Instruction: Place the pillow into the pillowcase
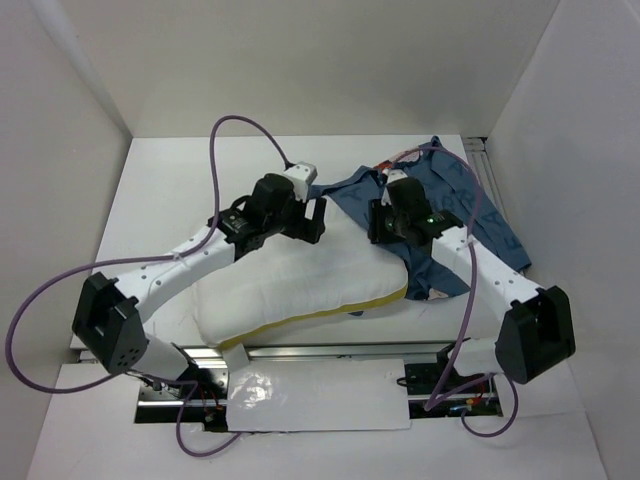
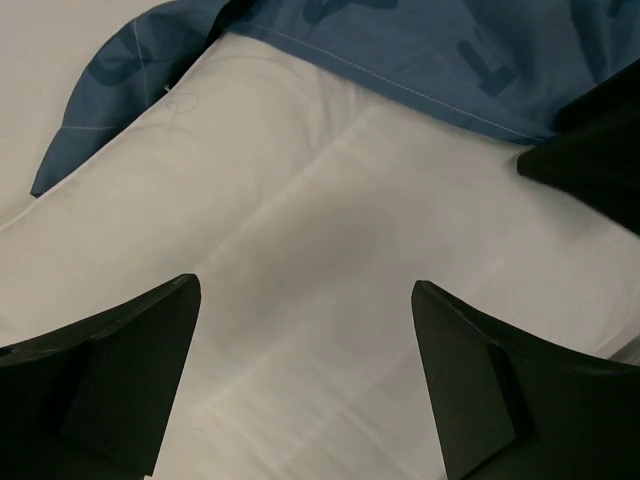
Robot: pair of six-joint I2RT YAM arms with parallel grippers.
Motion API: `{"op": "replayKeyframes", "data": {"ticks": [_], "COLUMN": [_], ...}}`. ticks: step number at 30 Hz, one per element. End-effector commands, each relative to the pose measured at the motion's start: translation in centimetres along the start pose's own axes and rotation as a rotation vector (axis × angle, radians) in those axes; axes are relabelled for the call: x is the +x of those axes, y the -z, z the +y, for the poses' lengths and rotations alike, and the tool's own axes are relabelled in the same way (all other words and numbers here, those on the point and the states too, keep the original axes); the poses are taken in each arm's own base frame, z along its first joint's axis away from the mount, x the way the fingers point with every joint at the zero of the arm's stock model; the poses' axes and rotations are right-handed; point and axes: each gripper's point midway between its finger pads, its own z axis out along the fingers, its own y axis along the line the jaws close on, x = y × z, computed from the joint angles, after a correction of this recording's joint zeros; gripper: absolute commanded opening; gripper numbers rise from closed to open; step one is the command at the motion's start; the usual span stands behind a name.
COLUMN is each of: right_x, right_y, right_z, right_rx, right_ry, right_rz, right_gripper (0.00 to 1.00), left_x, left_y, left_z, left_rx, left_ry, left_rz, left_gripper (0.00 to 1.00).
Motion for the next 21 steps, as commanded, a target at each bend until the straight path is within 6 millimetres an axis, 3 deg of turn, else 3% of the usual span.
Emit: {"op": "replayKeyframes", "data": {"ticks": [1,2,4,5,7,8,9,10,11,12,13,14,15,17,18,20,21], "right_x": [-2.4,-4.3,-5.9,-8.2,-9.0,-10.7,-11.1,-10.6,-11.1,-12.7,-11.6,-11.6,-12.4,-11.4,-12.0,-11.2,-11.0], "right_y": [-0.1,0.3,-0.4,-0.1,-2.0,-2.1,-2.8,-5.0,-5.9,-6.1,-8.5,-9.3,-9.7,-12.4,-12.8,-14.8,-15.2], "right_z": [1.9,2.0,1.5,2.6,3.1,3.9,4.0,4.3,4.5,5.1,5.2,5.4,6.1,6.1,6.3,5.9,5.6], "right_rx": [-0.018,-0.005,0.066,0.058,0.058,0.039,0.041,0.027,0.028,0.017,0.004,-0.006,-0.014,-0.018,-0.019,0.006,0.024], "right_ry": [0.091,0.102,0.108,0.123,0.205,0.227,0.247,0.292,0.312,0.332,0.39,0.416,0.44,0.467,0.466,0.451,0.44], "right_rz": [-0.031,-0.071,-0.096,-0.147,-0.132,-0.156,-0.153,-0.108,-0.107,-0.125,-0.071,-0.057,-0.072,-0.027,-0.039,-0.002,0.009], "right_gripper": [0.6,0.64,0.68,0.7,0.73,0.73,0.73,0.73,0.73,0.73,0.73,0.73,0.75,0.75,0.75,0.75,0.69], "left_x": [0.2,0.4,1.2,1.9,2.0,3.4,3.6,4.1,4.7,5.7,6.3,6.6,6.6,7.4,6.9,7.5,7.5], "left_y": [-1.9,-2.3,-4.1,-4.7,-5.8,-6.6,-7.1,-7.6,-8.0,-8.8,-9.2,-9.4,-9.4,-9.9,-10.1,-10.0,-10.0], "left_z": [1.5,2.2,2.8,3.1,3.8,4.4,4.3,4.8,4.7,4.7,4.7,4.7,4.6,4.6,4.5,4.2,4.2], "left_rx": [-0.105,-0.128,-0.147,-0.165,-0.211,-0.235,-0.238,-0.25,-0.241,-0.239,-0.234,-0.239,-0.24,-0.23,-0.225,-0.203,-0.203], "left_ry": [-0.018,-0.015,0.0,0.006,0.012,0.005,0.016,0.033,0.033,0.04,0.049,0.065,0.075,0.077,0.079,0.082,0.082], "left_rz": [0.028,0.043,0.079,0.097,0.102,0.144,0.149,0.164,0.182,0.204,0.219,0.226,0.225,0.231,0.21,0.214,0.213], "left_gripper": [1.0,1.0,1.0,1.0,1.0,1.0,1.0,1.0,1.0,0.96,0.93,0.89,0.78,0.65,0.6,0.42,0.36]}}
